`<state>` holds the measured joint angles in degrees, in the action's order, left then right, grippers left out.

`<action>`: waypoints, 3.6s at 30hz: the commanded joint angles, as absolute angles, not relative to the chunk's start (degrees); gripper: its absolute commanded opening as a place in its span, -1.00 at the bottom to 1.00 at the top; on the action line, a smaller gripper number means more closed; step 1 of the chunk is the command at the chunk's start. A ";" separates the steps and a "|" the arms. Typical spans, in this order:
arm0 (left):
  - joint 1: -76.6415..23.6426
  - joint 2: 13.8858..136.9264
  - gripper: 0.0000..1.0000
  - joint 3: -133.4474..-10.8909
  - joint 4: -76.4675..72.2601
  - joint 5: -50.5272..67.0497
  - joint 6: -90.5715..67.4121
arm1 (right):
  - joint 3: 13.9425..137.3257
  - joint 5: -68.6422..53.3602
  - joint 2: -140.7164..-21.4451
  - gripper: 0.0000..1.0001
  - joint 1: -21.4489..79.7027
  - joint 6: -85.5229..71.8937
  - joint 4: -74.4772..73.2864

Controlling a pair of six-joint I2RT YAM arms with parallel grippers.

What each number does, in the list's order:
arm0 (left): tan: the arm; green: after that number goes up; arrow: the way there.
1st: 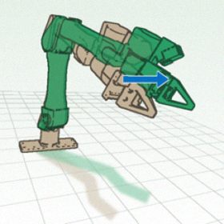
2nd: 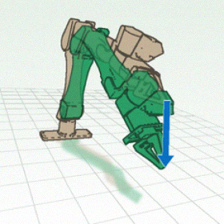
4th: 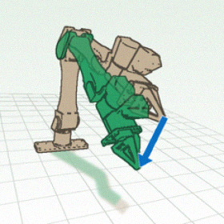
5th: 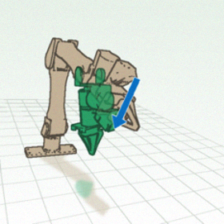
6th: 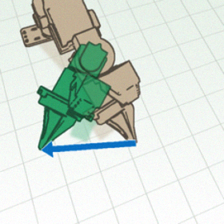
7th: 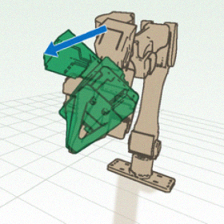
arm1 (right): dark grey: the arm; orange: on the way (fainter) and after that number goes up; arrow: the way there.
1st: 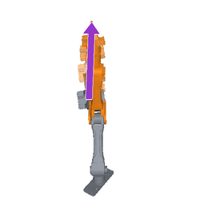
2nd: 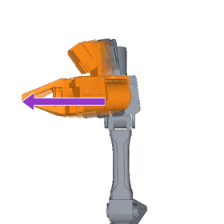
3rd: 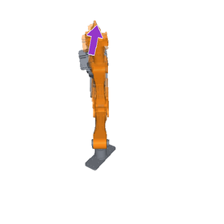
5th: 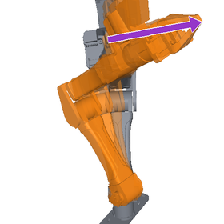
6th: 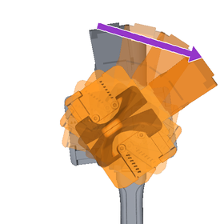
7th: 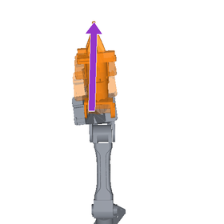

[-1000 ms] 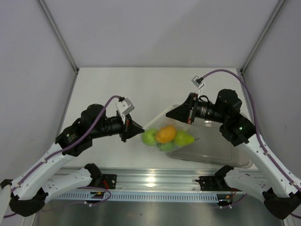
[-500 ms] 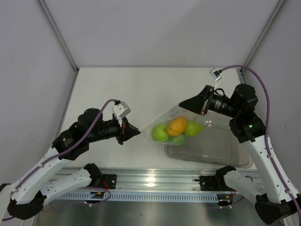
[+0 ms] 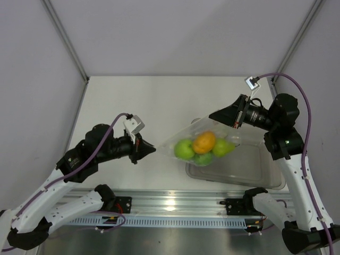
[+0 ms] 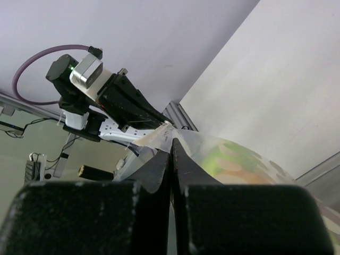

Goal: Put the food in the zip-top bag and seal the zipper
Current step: Zip the zipper food storage bag at the center of the board, then place the zipper food storage bag at the center of the board, then reset both arms

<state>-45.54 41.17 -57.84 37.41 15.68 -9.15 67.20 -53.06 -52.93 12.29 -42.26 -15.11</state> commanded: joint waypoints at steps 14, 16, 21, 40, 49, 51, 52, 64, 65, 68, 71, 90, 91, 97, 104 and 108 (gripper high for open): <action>-44.04 41.65 -0.99 -70.65 49.74 -11.33 -21.00 | 70.13 -42.81 -63.71 -1.00 31.72 -39.55 -10.11; -42.98 42.80 -0.99 -72.24 50.71 -13.27 -21.44 | 70.93 -42.10 -66.87 -1.00 33.75 -39.90 -8.88; -36.49 48.33 -0.99 -72.87 54.40 -13.63 -22.67 | 71.54 -42.01 -73.99 -1.00 35.33 -42.10 -5.90; -23.22 47.45 -0.99 -65.21 47.19 -13.99 -29.97 | 78.57 -46.93 -99.92 -1.00 36.39 -49.30 3.78; -19.00 57.12 -0.99 -62.58 40.00 -8.01 -31.90 | 82.35 -47.11 -109.07 -1.00 34.46 -50.80 3.69; -18.11 59.40 -0.99 -62.05 39.21 -8.09 -32.34 | 83.05 -47.28 -110.38 -1.00 33.75 -50.98 3.34; -17.15 60.20 -0.99 -61.70 37.72 -7.82 -32.52 | 84.62 -47.37 -112.04 -1.00 33.23 -50.80 2.99; -11.87 76.80 -0.97 -70.83 31.47 -5.80 -32.96 | 100.18 -45.09 -125.85 -1.00 27.78 -48.09 -5.70; -11.69 79.17 -0.90 -72.93 31.38 -5.45 -32.96 | 103.76 -44.48 -128.12 -0.97 26.99 -47.38 -8.32; -11.34 81.91 -0.50 -75.14 29.63 -5.62 -32.26 | 110.28 -43.60 -132.17 -0.90 26.02 -44.32 -14.72; -11.25 84.28 -0.05 -76.98 27.34 -6.24 -31.64 | 119.60 -42.10 -137.62 -0.61 25.75 -41.06 -20.45; -13.00 71.55 0.99 -73.39 26.28 -13.98 -29.27 | 116.80 -25.85 -123.41 0.99 29.53 -24.79 -21.17; -13.44 70.59 0.99 -72.26 26.54 -13.54 -29.09 | 117.07 -24.62 -122.53 0.99 30.05 -23.22 -23.88; -17.57 62.68 0.99 -63.48 25.32 -4.85 -30.50 | 111.03 -8.19 -113.13 0.98 34.01 -21.36 -35.67; -23.45 51.34 0.99 -53.19 22.85 2.90 -34.36 | 83.00 2.80 -90.03 0.99 37.97 -24.59 -31.38; -26.01 46.33 0.99 -49.23 21.01 6.50 -36.73 | 70.25 9.48 -76.75 0.99 40.51 -28.28 -31.55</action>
<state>-24.36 49.36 -51.18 24.88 1.56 -33.67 75.92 0.45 -84.38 39.11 -24.84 -31.51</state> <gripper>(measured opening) 0.994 0.993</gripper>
